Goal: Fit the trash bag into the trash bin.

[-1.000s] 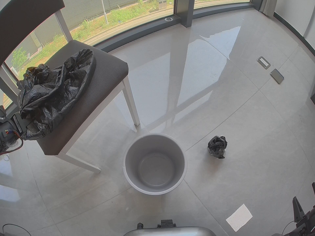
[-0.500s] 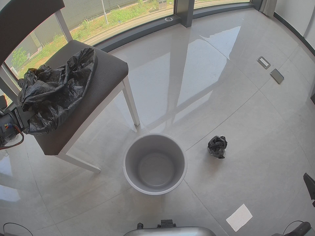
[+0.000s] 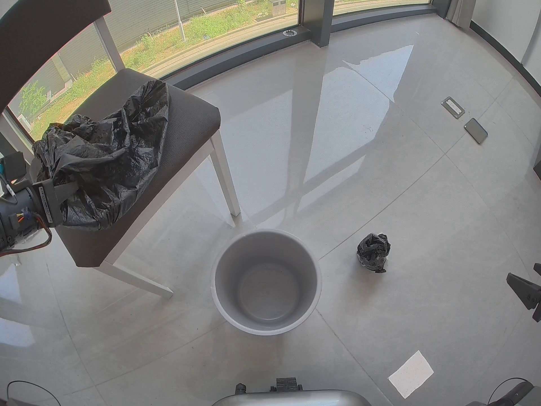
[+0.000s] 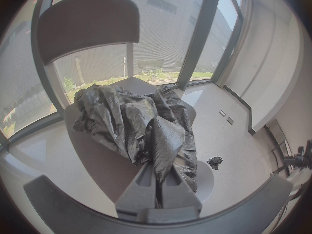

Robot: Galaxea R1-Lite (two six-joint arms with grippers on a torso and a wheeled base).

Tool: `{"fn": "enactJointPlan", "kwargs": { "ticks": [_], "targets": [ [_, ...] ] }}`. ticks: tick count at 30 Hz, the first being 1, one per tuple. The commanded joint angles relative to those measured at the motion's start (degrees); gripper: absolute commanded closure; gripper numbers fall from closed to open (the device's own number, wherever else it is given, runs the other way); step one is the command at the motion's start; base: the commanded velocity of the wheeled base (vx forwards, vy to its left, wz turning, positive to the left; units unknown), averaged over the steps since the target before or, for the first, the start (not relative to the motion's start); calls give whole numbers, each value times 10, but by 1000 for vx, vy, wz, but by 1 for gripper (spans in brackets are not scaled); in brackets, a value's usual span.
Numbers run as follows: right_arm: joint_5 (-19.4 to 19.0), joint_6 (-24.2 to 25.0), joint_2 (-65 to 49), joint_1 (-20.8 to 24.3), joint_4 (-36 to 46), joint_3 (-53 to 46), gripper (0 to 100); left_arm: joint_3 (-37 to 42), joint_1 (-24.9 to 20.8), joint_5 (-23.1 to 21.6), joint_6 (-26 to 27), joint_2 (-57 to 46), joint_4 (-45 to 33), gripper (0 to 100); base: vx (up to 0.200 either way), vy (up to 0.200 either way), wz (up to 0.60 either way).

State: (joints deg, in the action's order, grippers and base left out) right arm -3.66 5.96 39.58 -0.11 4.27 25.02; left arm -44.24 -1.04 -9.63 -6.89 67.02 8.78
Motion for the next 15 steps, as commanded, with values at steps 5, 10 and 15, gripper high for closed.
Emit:
{"fn": "enactJointPlan", "kwargs": {
  "ticks": [5, 10, 15],
  "targets": [
    [-5, -11, 82, 14, -3, 38, 0, -44, -53, 1, 10, 14, -4, 100, 0, 0, 0],
    [1, -31, 116, 42, -11, 64, 0, -75, -74, 2, 10, 26, -5, 100, 0, 0, 0],
    [2, -44, 154, 71, -15, 96, 0, -117, -136, 22, 10, 28, -22, 100, 0, 0, 0]
  ]
}}
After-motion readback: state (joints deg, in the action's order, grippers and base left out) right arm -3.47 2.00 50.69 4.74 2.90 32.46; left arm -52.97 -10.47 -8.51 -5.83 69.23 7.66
